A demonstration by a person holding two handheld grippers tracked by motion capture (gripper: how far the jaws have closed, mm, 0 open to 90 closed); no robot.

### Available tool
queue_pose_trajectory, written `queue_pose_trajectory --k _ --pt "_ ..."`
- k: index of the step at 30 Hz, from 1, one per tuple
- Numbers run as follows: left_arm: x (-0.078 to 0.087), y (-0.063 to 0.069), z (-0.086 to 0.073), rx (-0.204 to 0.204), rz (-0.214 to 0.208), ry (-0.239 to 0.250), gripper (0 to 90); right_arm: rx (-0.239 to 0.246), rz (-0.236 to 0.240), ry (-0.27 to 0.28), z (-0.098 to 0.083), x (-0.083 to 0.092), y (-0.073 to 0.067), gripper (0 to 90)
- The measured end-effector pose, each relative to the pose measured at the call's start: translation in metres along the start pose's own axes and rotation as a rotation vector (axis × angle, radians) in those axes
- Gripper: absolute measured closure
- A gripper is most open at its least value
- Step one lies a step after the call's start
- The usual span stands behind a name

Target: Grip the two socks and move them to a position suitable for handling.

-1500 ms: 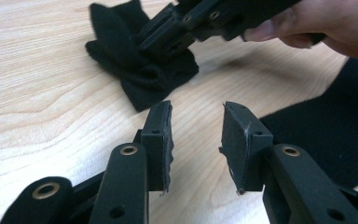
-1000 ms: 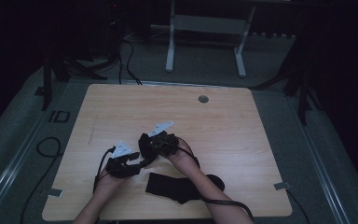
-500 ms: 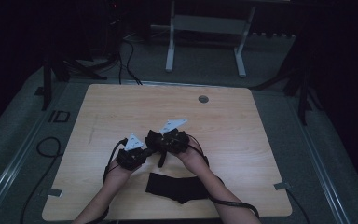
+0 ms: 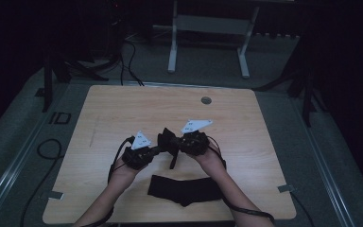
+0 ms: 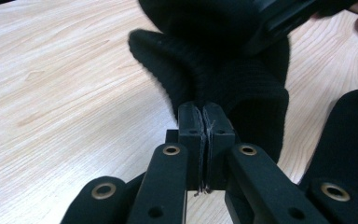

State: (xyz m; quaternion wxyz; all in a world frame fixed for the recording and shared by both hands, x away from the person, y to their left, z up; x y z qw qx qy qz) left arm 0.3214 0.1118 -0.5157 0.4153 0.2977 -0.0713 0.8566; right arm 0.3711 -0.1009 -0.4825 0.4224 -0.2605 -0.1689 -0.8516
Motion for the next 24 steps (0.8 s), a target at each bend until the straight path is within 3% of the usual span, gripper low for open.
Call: queue_pose_trajectory --k 1,3,4,6,12,15,18,24 --pt "0.001 -0.003 -0.002 0.006 0.021 -0.018 88.5 -0.003 -0.028 0.003 0.000 0.003 0.003 86.5" --pt "0.004 -0.008 -0.007 0.033 -0.007 0.000 88.5 -0.043 -0.043 0.013 -0.002 0.011 0.015 86.6" --pt "0.005 -0.008 -0.009 0.029 0.001 -0.003 88.5 -0.065 -0.062 0.021 -0.004 0.016 0.022 86.8" --pt "0.007 -0.010 -0.012 0.040 0.001 0.001 88.5 -0.067 -0.091 0.023 -0.006 0.022 0.029 86.8" --pt "0.012 -0.008 -0.017 0.025 -0.002 0.010 88.5 -0.124 -0.090 0.043 -0.024 0.044 0.049 86.1" --pt "0.012 -0.006 -0.021 0.022 -0.008 0.002 88.5 -0.166 -0.073 0.055 -0.042 0.055 0.055 86.0" --pt "0.007 -0.004 -0.025 0.019 -0.025 -0.014 88.4 -0.203 -0.066 0.033 -0.067 0.060 0.061 85.9" --pt "-0.011 0.004 -0.034 0.003 -0.049 -0.069 88.4 -0.266 -0.065 -0.047 -0.113 0.062 0.071 82.9"
Point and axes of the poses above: each handheld gripper's, and its own axes: x roughly backward along the jaws, z roughly out of its top, y roughly to its right, the point moved 1 cm from there along -x, roughly forward along the jaws, and after that the axes turned 9 degrees about -z, right-handed, at the moved point
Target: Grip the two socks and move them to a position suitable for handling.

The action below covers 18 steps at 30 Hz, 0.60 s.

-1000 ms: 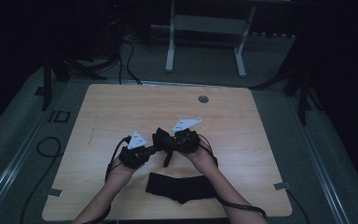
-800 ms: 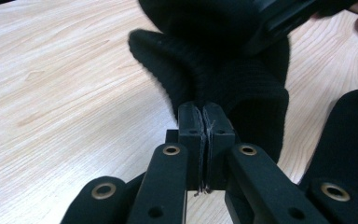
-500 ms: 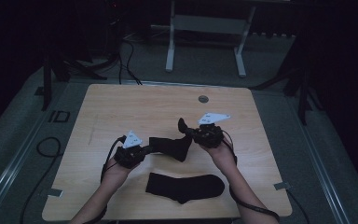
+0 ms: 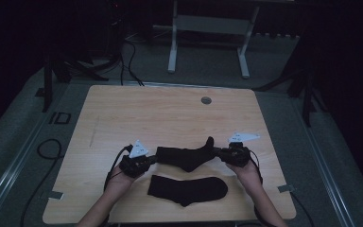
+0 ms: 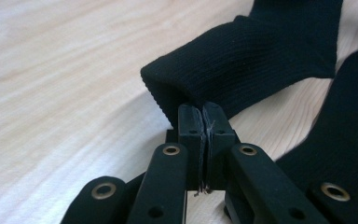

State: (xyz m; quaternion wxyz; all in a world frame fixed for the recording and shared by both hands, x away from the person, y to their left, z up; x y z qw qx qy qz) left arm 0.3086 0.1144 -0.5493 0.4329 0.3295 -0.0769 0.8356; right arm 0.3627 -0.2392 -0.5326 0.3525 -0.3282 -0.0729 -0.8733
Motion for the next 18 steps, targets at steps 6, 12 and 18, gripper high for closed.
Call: queue_pose_trajectory --k 6,12,18 --pt "-0.015 0.002 -0.006 -0.006 -0.017 -0.061 88.1 -0.017 -0.022 -0.066 -0.023 0.003 0.013 72.5" --pt "-0.009 -0.006 -0.010 0.027 0.001 -0.043 87.3 -0.038 -0.071 -0.080 -0.034 0.017 0.025 62.4" --pt "0.001 -0.016 -0.015 0.074 0.006 -0.036 77.2 -0.022 -0.129 -0.101 -0.032 0.030 0.034 59.8"
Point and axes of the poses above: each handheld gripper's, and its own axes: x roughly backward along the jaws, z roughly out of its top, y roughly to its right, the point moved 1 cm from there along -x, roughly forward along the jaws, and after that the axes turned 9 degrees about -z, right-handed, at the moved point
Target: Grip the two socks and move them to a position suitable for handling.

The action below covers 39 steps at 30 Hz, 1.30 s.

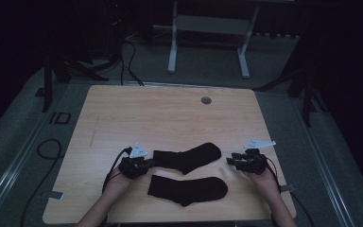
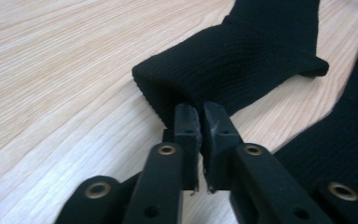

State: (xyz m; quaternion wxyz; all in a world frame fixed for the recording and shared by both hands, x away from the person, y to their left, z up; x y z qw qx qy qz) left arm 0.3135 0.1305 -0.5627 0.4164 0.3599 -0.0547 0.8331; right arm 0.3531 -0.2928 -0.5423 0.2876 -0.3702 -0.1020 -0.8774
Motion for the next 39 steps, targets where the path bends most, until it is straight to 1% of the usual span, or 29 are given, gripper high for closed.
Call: queue_pose_trajectory --k 1,4,5,7,8,10,11,13,15,17,18,19,21,23,24,25,26,27,29,30,31,33,36,37,39 --pt "0.002 -0.002 0.000 0.011 0.006 0.003 70.3 0.003 -0.003 -0.001 0.001 0.001 0.001 59.5" --pt "0.008 -0.009 0.001 0.049 0.033 0.039 59.5 -0.008 -0.008 0.018 0.009 0.003 0.004 58.5" --pt "0.009 -0.010 0.001 0.055 0.035 0.046 56.5 -0.009 -0.010 0.027 0.012 0.002 0.005 57.5" --pt "0.010 -0.011 0.005 0.075 0.016 0.053 48.9 -0.012 -0.009 0.031 0.018 -0.001 0.005 56.6" --pt "0.009 -0.011 0.007 0.079 0.039 0.048 43.6 -0.013 -0.007 0.035 0.022 -0.003 0.005 56.0" --pt "0.006 -0.011 0.013 0.075 0.029 0.049 41.7 -0.017 -0.001 0.038 0.030 -0.010 0.005 56.0" --pt "0.005 -0.012 0.015 0.070 0.031 0.047 41.1 -0.015 0.003 0.038 0.035 -0.017 0.004 56.0" --pt "-0.003 -0.012 0.020 0.058 0.020 0.023 41.2 -0.004 -0.001 0.024 0.042 -0.027 0.001 56.1" --pt "-0.009 -0.013 0.022 0.043 0.007 0.003 43.7 0.018 -0.010 -0.003 0.049 -0.040 -0.003 56.4" --pt "-0.014 -0.013 0.024 0.022 0.008 -0.017 46.3 0.035 -0.014 -0.025 0.053 -0.050 -0.007 57.6" --pt "-0.016 -0.013 0.024 0.018 0.008 -0.025 48.0 0.044 -0.014 -0.035 0.054 -0.055 -0.008 57.6" --pt "-0.018 -0.014 0.024 0.008 0.014 -0.034 48.1 0.055 -0.021 -0.049 0.055 -0.059 -0.010 58.1" --pt "-0.022 -0.015 0.024 -0.003 0.028 -0.045 51.6 0.069 -0.028 -0.066 0.055 -0.066 -0.012 59.5" --pt "-0.024 -0.015 0.023 -0.013 0.021 -0.063 52.8 0.079 -0.035 -0.085 0.054 -0.071 -0.013 62.4" --pt "-0.026 -0.015 0.022 -0.021 0.036 -0.077 53.6 0.096 -0.042 -0.095 0.052 -0.073 -0.013 63.1" --pt "-0.027 -0.016 0.021 -0.029 0.044 -0.087 53.7 0.105 -0.059 -0.104 0.051 -0.074 -0.014 64.9" --pt "-0.027 -0.017 0.020 -0.032 0.042 -0.089 53.9 0.105 -0.061 -0.104 0.050 -0.074 -0.015 66.0" --pt "-0.028 -0.017 0.020 -0.026 0.044 -0.086 54.0 0.109 -0.059 -0.108 0.050 -0.073 -0.015 69.0" --pt "-0.028 -0.017 0.021 -0.030 0.041 -0.084 60.0 0.139 -0.072 -0.111 0.048 -0.070 -0.018 76.0" --pt "-0.029 -0.017 0.021 -0.027 0.039 -0.087 60.2 0.149 -0.076 -0.105 0.046 -0.069 -0.020 79.1" --pt "-0.030 -0.018 0.022 -0.026 0.033 -0.087 62.7 0.164 -0.084 -0.104 0.045 -0.068 -0.022 82.0" --pt "-0.031 -0.017 0.023 -0.033 0.035 -0.088 65.7 0.175 -0.098 -0.104 0.044 -0.066 -0.025 83.4" --pt "-0.033 -0.015 0.024 -0.037 0.019 -0.096 76.2 0.177 -0.100 -0.100 0.042 -0.065 -0.027 84.0" --pt "-0.033 -0.014 0.025 -0.045 0.020 -0.101 79.7 0.171 -0.095 -0.097 0.041 -0.064 -0.027 84.2" --pt "-0.034 -0.012 0.026 -0.055 0.041 -0.102 83.1 0.164 -0.095 -0.093 0.039 -0.062 -0.026 84.5"
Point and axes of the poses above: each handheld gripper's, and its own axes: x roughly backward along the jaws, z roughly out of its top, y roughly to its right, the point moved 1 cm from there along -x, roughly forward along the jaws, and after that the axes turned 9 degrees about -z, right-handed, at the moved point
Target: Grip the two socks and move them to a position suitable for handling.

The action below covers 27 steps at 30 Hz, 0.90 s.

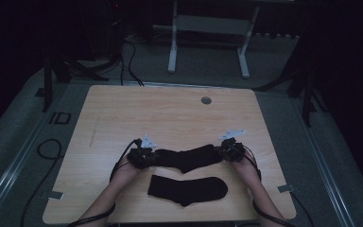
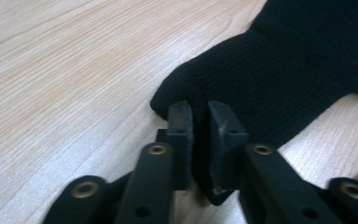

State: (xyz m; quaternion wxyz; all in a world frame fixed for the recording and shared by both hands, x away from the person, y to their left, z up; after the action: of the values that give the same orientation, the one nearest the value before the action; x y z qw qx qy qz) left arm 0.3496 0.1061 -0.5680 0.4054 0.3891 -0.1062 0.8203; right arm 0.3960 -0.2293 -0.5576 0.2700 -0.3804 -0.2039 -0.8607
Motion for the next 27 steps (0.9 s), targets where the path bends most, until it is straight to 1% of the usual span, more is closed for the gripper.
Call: queue_pose_trajectory --k 3,5,6,7,8,10,11,12,14,15,16,17,18,20,21,22,23,25,27 --pt "0.002 0.000 0.001 0.021 0.007 0.013 84.8 -0.015 0.001 0.024 0.000 0.006 0.001 84.9" --pt "0.006 0.001 0.003 0.027 0.006 0.035 85.0 -0.029 0.011 0.053 0.002 0.014 0.002 85.1" --pt "0.009 0.001 0.004 0.020 0.012 0.047 85.0 -0.024 0.008 0.062 0.003 0.018 0.002 85.2" --pt "0.012 0.002 0.006 0.024 0.011 0.056 85.0 -0.019 0.009 0.072 0.006 0.022 0.001 85.6" --pt "0.015 0.002 0.008 0.020 0.007 0.061 85.1 -0.022 0.013 0.078 0.007 0.025 0.001 85.7" --pt "0.023 0.004 0.012 0.014 0.012 0.080 85.0 -0.031 0.019 0.103 0.011 0.033 0.001 85.8" --pt "0.026 0.005 0.014 0.015 0.003 0.087 85.1 -0.029 0.026 0.112 0.013 0.036 0.000 85.8" --pt "0.031 0.007 0.016 0.002 0.012 0.096 85.1 -0.027 0.025 0.121 0.015 0.040 0.000 85.8" --pt "0.036 0.009 0.019 0.000 -0.001 0.101 85.1 -0.023 0.028 0.143 0.018 0.048 -0.001 85.8" --pt "0.041 0.011 0.020 -0.008 0.011 0.109 85.1 -0.022 0.026 0.150 0.019 0.052 -0.001 85.9" --pt "0.043 0.012 0.021 -0.011 0.005 0.110 85.1 -0.023 0.026 0.160 0.019 0.057 -0.001 85.8" --pt "0.047 0.013 0.021 -0.009 -0.009 0.117 85.1 -0.027 0.028 0.167 0.020 0.060 -0.001 85.8" --pt "0.052 0.014 0.021 -0.012 -0.009 0.123 85.1 -0.030 0.032 0.176 0.020 0.065 -0.002 85.8" --pt "0.058 0.017 0.022 -0.012 -0.028 0.133 85.1 -0.018 0.028 0.190 0.019 0.074 -0.004 85.8" --pt "0.062 0.019 0.022 -0.015 -0.024 0.139 85.1 -0.014 0.031 0.197 0.019 0.079 -0.005 85.8" --pt "0.065 0.021 0.022 -0.023 -0.030 0.138 85.1 -0.011 0.029 0.205 0.018 0.084 -0.006 85.9" --pt "0.069 0.023 0.021 -0.023 -0.043 0.140 85.0 -0.006 0.029 0.212 0.016 0.089 -0.007 85.8" --pt "0.075 0.029 0.019 -0.028 -0.054 0.145 85.0 -0.004 0.033 0.224 0.012 0.097 -0.008 85.8" --pt "0.081 0.035 0.016 -0.040 -0.067 0.144 85.0 -0.005 0.038 0.226 0.007 0.106 -0.011 85.8"
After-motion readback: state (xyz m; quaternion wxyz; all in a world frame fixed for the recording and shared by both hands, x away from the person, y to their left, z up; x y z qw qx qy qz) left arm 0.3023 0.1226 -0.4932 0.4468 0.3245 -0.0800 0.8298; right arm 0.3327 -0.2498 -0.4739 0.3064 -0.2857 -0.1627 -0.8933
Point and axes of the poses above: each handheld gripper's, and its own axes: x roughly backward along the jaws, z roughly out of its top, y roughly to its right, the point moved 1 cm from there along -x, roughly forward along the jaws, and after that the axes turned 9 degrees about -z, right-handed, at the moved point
